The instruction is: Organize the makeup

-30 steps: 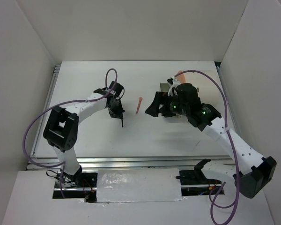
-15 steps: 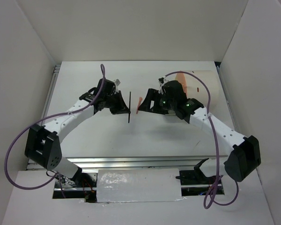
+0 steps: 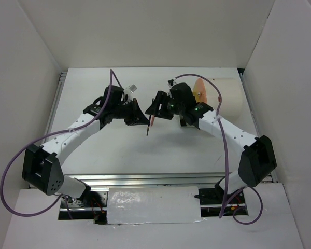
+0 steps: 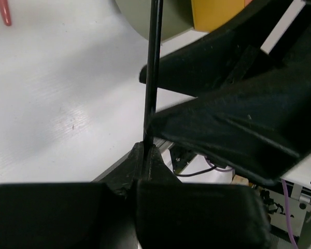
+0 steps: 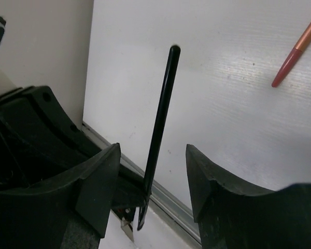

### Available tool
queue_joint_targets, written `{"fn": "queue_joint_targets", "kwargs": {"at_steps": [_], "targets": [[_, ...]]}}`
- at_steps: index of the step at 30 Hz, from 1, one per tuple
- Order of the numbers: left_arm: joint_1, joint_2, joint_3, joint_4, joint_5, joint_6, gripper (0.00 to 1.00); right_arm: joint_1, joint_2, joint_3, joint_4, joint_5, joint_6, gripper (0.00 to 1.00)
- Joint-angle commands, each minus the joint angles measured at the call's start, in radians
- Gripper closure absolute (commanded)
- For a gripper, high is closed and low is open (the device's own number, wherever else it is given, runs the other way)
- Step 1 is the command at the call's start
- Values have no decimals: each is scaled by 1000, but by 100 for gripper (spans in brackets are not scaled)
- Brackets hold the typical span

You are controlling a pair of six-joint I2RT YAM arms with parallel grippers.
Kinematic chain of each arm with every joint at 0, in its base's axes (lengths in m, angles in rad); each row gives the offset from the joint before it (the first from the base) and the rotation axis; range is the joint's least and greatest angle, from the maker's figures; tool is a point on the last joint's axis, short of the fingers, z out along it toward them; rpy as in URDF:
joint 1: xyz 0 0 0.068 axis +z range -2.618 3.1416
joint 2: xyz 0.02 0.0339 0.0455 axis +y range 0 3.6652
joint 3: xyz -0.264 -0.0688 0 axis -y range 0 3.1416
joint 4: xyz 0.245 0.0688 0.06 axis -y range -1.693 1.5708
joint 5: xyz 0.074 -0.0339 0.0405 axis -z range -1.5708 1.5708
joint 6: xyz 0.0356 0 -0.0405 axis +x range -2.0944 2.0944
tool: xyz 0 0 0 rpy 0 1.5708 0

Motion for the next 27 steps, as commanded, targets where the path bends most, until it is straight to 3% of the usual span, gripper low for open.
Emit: {"fn": "queue_joint_targets", "kwargs": {"at_steps": [1,5,7,10,13,14,21,25,27], "targets": [[-5,-48,-4,34,57,19,100,9,23,54,62,19,21,40],[-5,-54,-8,38,59,10,100,7,54,57,85,-27,32,71],[-5,-53,-5,38,60,11,100,12,56,59,84,-27,46,100],[-6,-41,12,21,63,16,94,13,37,43,97,-10,56,100],[-5,-30,39,-33,21,25,40,13,52,88,30,33,27,100],[-3,-31,58,-50,4,30,3,10,60,105,1,51,14,100],[31,-57,144,-264,-195,85,1,-91,209,383,-347,278,-175,100],[61,-70,127,-352,-263,125,0,-123,276,512,-545,593,-252,100],[64,-76,109,-361,-263,135,1,-138,328,577,-631,677,-258,100]]}}
